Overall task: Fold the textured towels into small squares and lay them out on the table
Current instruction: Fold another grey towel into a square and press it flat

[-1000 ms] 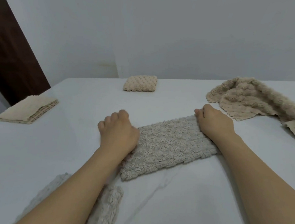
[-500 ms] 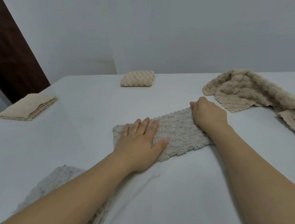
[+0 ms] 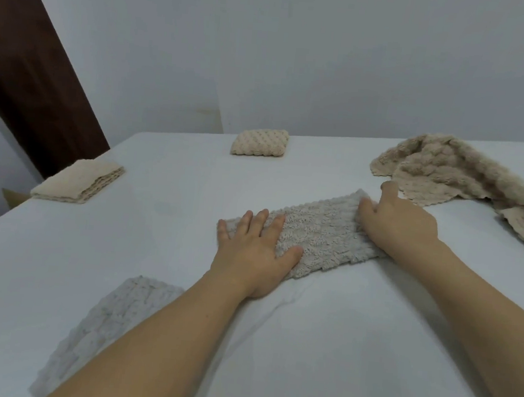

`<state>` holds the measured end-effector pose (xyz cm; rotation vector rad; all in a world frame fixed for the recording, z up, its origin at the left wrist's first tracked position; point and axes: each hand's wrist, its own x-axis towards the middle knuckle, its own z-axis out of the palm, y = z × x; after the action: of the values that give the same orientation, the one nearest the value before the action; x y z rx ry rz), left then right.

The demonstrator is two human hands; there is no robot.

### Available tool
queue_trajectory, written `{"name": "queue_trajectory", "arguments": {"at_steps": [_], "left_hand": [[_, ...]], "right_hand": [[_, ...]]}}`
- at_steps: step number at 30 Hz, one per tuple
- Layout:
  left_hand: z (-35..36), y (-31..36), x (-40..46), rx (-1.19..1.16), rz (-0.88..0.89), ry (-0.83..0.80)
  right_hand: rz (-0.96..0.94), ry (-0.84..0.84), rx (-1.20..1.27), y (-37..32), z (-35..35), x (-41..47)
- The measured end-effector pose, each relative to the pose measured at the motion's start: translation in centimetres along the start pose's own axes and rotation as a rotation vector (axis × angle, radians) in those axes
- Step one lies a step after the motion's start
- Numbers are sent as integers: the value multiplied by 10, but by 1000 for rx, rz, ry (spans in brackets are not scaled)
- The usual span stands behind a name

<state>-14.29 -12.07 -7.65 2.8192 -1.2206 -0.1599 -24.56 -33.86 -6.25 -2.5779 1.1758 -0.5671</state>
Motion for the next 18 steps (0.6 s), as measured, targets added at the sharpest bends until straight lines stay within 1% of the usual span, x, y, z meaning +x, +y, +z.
{"name": "queue_trajectory", "arguments": {"at_steps": [3, 5, 7, 10, 13, 16, 18], "left_hand": [[0, 0, 3, 25, -17, -7], [-1, 2, 7, 33, -54, -17], [-4, 7, 9, 39, -107, -31], [-8, 20, 7, 36, -191, -80], [-15, 42, -1, 32, -250, -187], [-20, 66, -14, 44, -281, -301], [-26, 77, -22, 63, -266, -304]], "right_hand": [[-126, -21, 104, 18, -1, -14], [-255, 6, 98, 22, 7, -13], [-337, 26, 84, 22, 14, -2], [-342, 58, 51, 29, 14, 18], [-306, 37, 11, 39, 12, 29], [-318, 57, -30, 39, 11, 32], [-336, 77, -64, 44, 8, 36]]}}
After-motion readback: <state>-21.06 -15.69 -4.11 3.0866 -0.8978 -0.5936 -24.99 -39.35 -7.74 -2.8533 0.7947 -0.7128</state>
